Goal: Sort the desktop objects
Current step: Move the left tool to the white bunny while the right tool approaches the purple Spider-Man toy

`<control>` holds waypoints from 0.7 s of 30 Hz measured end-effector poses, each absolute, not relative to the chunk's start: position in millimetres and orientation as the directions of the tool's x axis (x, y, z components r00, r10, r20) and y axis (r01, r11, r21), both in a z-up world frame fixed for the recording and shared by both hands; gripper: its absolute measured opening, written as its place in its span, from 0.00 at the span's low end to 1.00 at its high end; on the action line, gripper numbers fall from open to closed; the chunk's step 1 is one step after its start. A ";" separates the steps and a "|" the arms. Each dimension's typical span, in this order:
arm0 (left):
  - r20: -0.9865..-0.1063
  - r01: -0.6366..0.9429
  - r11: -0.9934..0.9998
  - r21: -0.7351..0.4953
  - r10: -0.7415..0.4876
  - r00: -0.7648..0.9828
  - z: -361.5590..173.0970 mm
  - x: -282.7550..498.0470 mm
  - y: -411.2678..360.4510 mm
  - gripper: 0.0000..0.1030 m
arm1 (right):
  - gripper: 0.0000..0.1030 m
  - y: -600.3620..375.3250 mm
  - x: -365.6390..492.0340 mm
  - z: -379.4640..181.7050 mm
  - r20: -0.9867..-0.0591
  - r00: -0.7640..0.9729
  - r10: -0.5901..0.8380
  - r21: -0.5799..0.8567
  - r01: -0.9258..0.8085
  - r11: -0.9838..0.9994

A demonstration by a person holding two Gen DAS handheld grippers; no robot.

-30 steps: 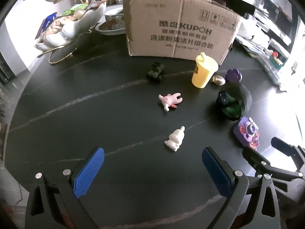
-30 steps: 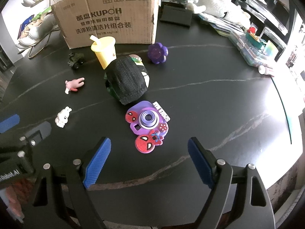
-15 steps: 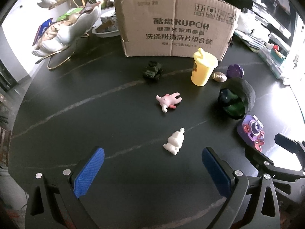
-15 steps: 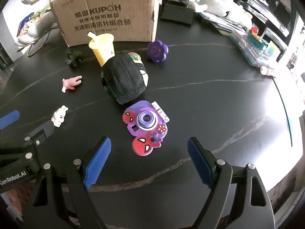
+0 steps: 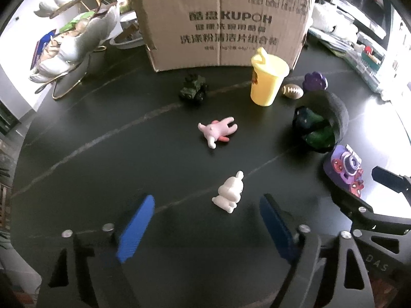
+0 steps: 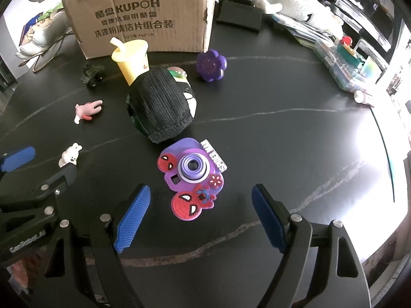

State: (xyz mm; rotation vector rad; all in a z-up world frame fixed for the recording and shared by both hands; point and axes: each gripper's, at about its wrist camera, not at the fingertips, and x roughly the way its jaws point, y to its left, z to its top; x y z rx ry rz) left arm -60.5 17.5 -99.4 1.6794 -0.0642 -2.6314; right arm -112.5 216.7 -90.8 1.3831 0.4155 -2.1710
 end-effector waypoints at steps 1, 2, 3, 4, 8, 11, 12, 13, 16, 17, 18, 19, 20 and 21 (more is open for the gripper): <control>-0.907 -0.006 -0.999 0.041 -0.035 -0.419 -100.3 -60.9 17.9 0.73 | 0.76 216.4 -112.6 -91.0 -0.903 -0.337 -0.267 0.023 0.582 -0.813; -0.909 -0.007 -0.999 0.037 -0.031 -0.416 -101.2 -61.3 18.2 0.73 | 0.76 216.1 -112.5 -91.3 -0.903 -0.336 -0.269 0.024 0.584 -0.812; -0.908 -0.004 -0.999 0.039 -0.034 -0.417 -101.2 -61.5 18.6 0.73 | 0.76 215.5 -112.5 -91.9 -0.903 -0.336 -0.268 0.023 0.585 -0.811; -0.907 -0.003 -0.999 0.044 -0.039 -0.420 -101.0 -61.5 19.2 0.73 | 0.75 214.8 -112.7 -92.7 -0.904 -0.335 -0.266 0.022 0.585 -0.811; -0.904 -0.006 -0.999 0.053 -0.045 -0.426 -101.2 -62.6 20.4 0.69 | 0.73 212.3 -112.5 -95.3 -0.906 -0.334 -0.260 0.014 0.590 -0.807; -0.909 -0.006 -0.999 0.045 -0.039 -0.416 -103.3 -63.6 20.5 0.64 | 0.73 211.1 -113.1 -96.8 -0.907 -0.332 -0.259 0.014 0.592 -0.806; -0.910 -0.005 -0.999 0.045 -0.039 -0.413 -103.8 -63.7 20.6 0.63 | 0.73 210.8 -113.5 -97.4 -0.907 -0.331 -0.259 0.014 0.592 -0.806; -0.911 -0.004 -0.999 0.045 -0.039 -0.411 -104.4 -63.7 20.6 0.62 | 0.73 210.3 -114.0 -97.9 -0.908 -0.331 -0.258 0.014 0.592 -0.806; -0.912 -0.004 -0.999 0.044 -0.038 -0.408 -105.7 -64.7 21.7 0.57 | 0.73 208.9 -115.6 -99.6 -0.908 -0.332 -0.257 0.011 0.593 -0.805; -0.911 -0.004 -0.999 0.041 -0.036 -0.411 -105.6 -64.8 22.0 0.56 | 0.73 208.5 -116.2 -100.1 -0.908 -0.332 -0.257 0.011 0.593 -0.805; -0.911 -0.002 -0.999 0.041 -0.036 -0.411 -105.5 -65.1 22.3 0.55 | 0.73 208.4 -116.8 -100.6 -0.907 -0.332 -0.258 0.013 0.593 -0.805; -0.910 -0.003 -0.999 0.040 -0.036 -0.413 -105.4 -65.6 22.9 0.54 | 0.72 208.2 -117.4 -101.1 -0.907 -0.332 -0.260 0.014 0.592 -0.806; -0.909 -0.004 -0.999 0.040 -0.035 -0.415 -105.3 -66.1 23.5 0.54 | 0.72 208.6 -118.4 -101.5 -0.907 -0.332 -0.261 0.015 0.592 -0.806; -0.909 -0.005 -0.999 0.040 -0.034 -0.416 -105.2 -66.6 24.0 0.52 | 0.72 208.8 -119.3 -101.6 -0.906 -0.332 -0.262 0.016 0.591 -0.806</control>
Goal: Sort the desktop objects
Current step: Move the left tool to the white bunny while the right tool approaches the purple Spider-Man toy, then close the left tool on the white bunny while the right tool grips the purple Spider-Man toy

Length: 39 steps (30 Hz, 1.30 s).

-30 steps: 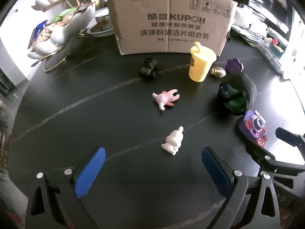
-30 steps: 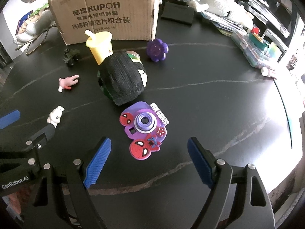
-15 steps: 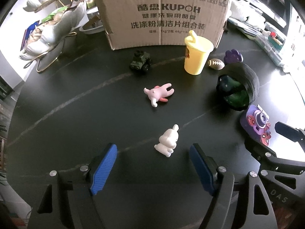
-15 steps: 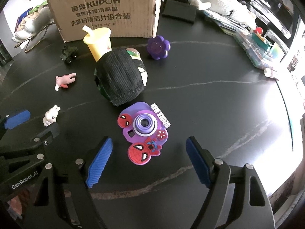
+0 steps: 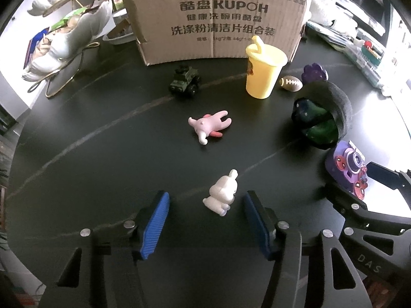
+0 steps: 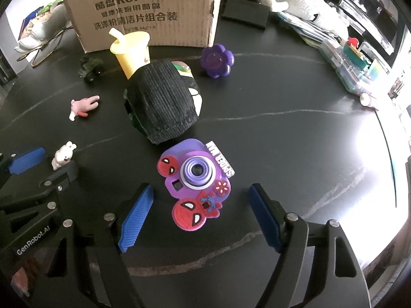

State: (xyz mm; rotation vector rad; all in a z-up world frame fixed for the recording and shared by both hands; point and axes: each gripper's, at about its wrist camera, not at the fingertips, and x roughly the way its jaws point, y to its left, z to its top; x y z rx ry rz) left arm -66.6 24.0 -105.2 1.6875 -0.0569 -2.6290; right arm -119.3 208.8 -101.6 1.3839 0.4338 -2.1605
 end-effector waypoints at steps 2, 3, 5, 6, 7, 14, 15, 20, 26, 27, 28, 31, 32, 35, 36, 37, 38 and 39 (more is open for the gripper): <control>-0.908 -0.008 -0.999 0.039 -0.032 -0.419 -104.8 -67.4 25.2 0.46 | 0.70 208.3 -120.6 -101.7 -0.905 -0.333 -0.266 0.020 0.591 -0.807; -0.908 -0.009 -0.999 0.037 -0.030 -0.419 -104.5 -67.7 25.8 0.44 | 0.68 208.5 -121.2 -101.6 -0.904 -0.331 -0.270 0.025 0.589 -0.807; -0.908 -0.016 -0.999 0.036 -0.026 -0.418 -103.8 -67.4 28.4 0.39 | 0.60 209.0 -122.5 -101.4 -0.904 -0.322 -0.281 0.041 0.589 -0.807; -0.909 -0.020 -0.999 0.035 -0.023 -0.417 -103.4 -67.3 29.7 0.37 | 0.58 209.2 -122.9 -101.2 -0.904 -0.317 -0.286 0.049 0.590 -0.806; -0.910 -0.024 -0.999 0.031 -0.018 -0.415 -103.0 -66.9 30.2 0.34 | 0.54 209.1 -123.2 -100.8 -0.904 -0.316 -0.288 0.051 0.590 -0.806; -0.913 -0.036 -0.999 0.035 -0.017 -0.407 -100.9 -67.4 35.7 0.23 | 0.43 206.5 -126.0 -100.2 -0.908 -0.310 -0.281 0.045 0.595 -0.802; -0.915 -0.033 -0.999 0.033 -0.017 -0.404 -100.8 -67.5 35.4 0.22 | 0.43 206.5 -126.7 -100.3 -0.909 -0.308 -0.281 0.047 0.593 -0.804; -0.921 -0.037 -0.998 0.043 -0.025 -0.390 -101.0 -72.4 34.7 0.22 | 0.43 205.3 -129.7 -99.5 -0.915 -0.296 -0.274 0.048 0.594 -0.803; -0.929 -0.038 -0.998 0.058 -0.040 -0.367 -101.2 -75.2 34.7 0.22 | 0.43 203.8 -131.7 -99.3 -0.922 -0.278 -0.269 0.055 0.593 -0.803; -0.931 -0.037 -0.998 0.054 -0.037 -0.364 -101.3 -75.7 34.0 0.22 | 0.43 203.1 -132.4 -99.2 -0.924 -0.274 -0.265 0.054 0.594 -0.802; -0.932 -0.036 -0.998 0.049 -0.033 -0.360 -101.3 -76.3 33.2 0.22 | 0.43 203.1 -134.9 -99.5 -0.926 -0.270 -0.263 0.054 0.596 -0.801; -0.935 -0.029 -0.999 0.036 -0.023 -0.353 -100.2 -78.2 30.1 0.22 | 0.42 203.4 -140.3 -100.4 -0.930 -0.262 -0.259 0.055 0.597 -0.801; -0.936 -0.028 -0.999 0.035 -0.023 -0.351 -104.5 -90.3 26.1 0.22 | 0.42 203.0 -140.7 -100.4 -0.931 -0.261 -0.257 0.054 0.597 -0.800; -0.938 -0.026 -0.999 0.036 -0.025 -0.346 -105.4 -95.3 25.5 0.22 | 0.42 202.0 -143.3 -100.4 -0.934 -0.254 -0.252 0.054 0.598 -0.800; -0.938 -0.027 -0.999 0.037 -0.026 -0.345 -105.6 -96.5 25.6 0.22 | 0.42 201.9 -145.0 -100.9 -0.935 -0.252 -0.251 0.054 0.598 -0.800; -0.939 -0.027 -0.999 0.038 -0.027 -0.343 -105.8 -97.7 25.7 0.22 | 0.42 201.8 -147.3 -101.6 -0.936 -0.250 -0.249 0.053 0.599 -0.799; -0.939 -0.027 -0.999 0.039 -0.027 -0.342 -106.0 -98.9 25.8 0.22 | 0.42 201.7 -149.6 -102.4 -0.937 -0.248 -0.248 0.053 0.599 -0.799; -0.940 -0.026 -0.999 0.041 -0.029 -0.340 -106.0 -100.0 26.1 0.22 | 0.42 201.2 -151.2 -102.7 -0.938 -0.246 -0.246 0.052 0.601 -0.798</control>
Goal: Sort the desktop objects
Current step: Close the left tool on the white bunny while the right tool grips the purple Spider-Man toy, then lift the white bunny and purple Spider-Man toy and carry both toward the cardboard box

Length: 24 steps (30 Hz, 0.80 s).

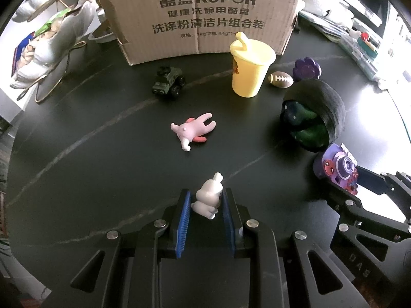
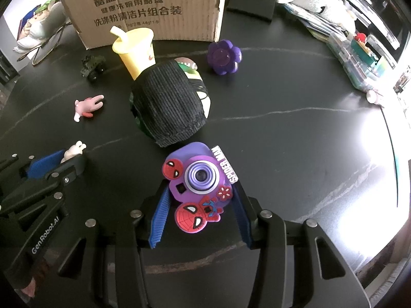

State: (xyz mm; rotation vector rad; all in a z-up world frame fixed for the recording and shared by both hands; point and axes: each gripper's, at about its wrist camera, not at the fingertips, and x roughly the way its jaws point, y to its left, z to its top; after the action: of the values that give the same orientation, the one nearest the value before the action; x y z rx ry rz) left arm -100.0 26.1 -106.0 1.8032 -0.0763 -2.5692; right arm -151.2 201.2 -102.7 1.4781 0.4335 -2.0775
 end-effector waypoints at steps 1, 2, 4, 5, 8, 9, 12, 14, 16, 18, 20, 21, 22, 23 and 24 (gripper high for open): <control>-0.941 -0.026 -0.999 0.041 -0.029 -0.338 -106.0 -101.4 26.3 0.22 | 0.42 200.6 -152.2 -102.8 -0.938 -0.243 -0.246 0.053 0.602 -0.797; -0.941 -0.028 -0.999 0.040 -0.028 -0.337 -106.0 -102.3 26.5 0.21 | 0.42 200.0 -153.2 -103.0 -0.939 -0.241 -0.246 0.054 0.603 -0.796; -0.942 -0.031 -0.999 0.043 -0.030 -0.334 -105.7 -103.9 27.1 0.21 | 0.42 199.1 -155.4 -103.2 -0.940 -0.236 -0.245 0.056 0.602 -0.796; -0.943 -0.033 -0.999 0.042 -0.029 -0.331 -105.6 -104.5 27.2 0.21 | 0.42 198.8 -156.4 -103.3 -0.941 -0.235 -0.243 0.055 0.602 -0.797; -0.944 -0.029 -0.999 0.043 -0.031 -0.329 -104.1 -105.5 25.9 0.21 | 0.42 197.7 -158.9 -103.6 -0.944 -0.229 -0.236 0.053 0.602 -0.796; -0.944 -0.026 -0.999 0.044 -0.033 -0.329 -103.0 -105.7 25.3 0.21 | 0.42 197.4 -159.6 -103.7 -0.945 -0.226 -0.235 0.054 0.602 -0.796; -0.941 -0.018 -0.999 0.047 -0.038 -0.337 -101.3 -105.8 23.5 0.21 | 0.42 197.5 -161.9 -104.1 -0.947 -0.221 -0.232 0.055 0.602 -0.797; -0.938 -0.021 -0.998 0.051 -0.041 -0.344 -98.1 -106.8 23.0 0.21 | 0.42 198.0 -163.1 -103.9 -0.948 -0.215 -0.234 0.060 0.601 -0.797; -0.937 -0.023 -0.998 0.051 -0.040 -0.346 -95.3 -107.3 23.4 0.21 | 0.42 198.6 -164.4 -103.4 -0.949 -0.210 -0.236 0.065 0.601 -0.797; -0.937 -0.023 -0.999 0.046 -0.035 -0.348 -92.7 -107.2 23.6 0.21 | 0.42 199.6 -165.7 -101.9 -0.948 -0.213 -0.236 0.064 0.599 -0.798; -0.935 -0.022 -0.999 0.045 -0.034 -0.353 -90.6 -103.1 21.7 0.21 | 0.42 201.4 -167.4 -99.2 -0.946 -0.220 -0.238 0.062 0.597 -0.800; -0.934 -0.021 -0.999 0.045 -0.034 -0.355 -89.7 -98.5 19.9 0.21 | 0.42 202.3 -168.4 -98.1 -0.945 -0.223 -0.239 0.062 0.595 -0.801; -0.933 -0.020 -0.999 0.045 -0.034 -0.358 -88.8 -94.0 18.2 0.21 | 0.42 203.3 -169.3 -96.7 -0.944 -0.226 -0.239 0.061 0.594 -0.802; -0.932 -0.020 -0.999 0.047 -0.036 -0.361 -87.4 -92.7 18.2 0.21 | 0.42 204.2 -169.9 -95.4 -0.943 -0.229 -0.240 0.060 0.592 -0.803; -0.931 -0.020 -0.999 0.049 -0.039 -0.364 -86.0 -91.8 18.3 0.21 | 0.42 205.1 -170.5 -94.2 -0.942 -0.233 -0.241 0.060 0.591 -0.804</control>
State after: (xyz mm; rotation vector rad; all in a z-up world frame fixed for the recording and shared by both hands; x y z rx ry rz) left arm -91.8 18.3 -86.0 1.7657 -0.0811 -2.5832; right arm -170.5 205.1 -94.2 1.5016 0.4234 -2.0723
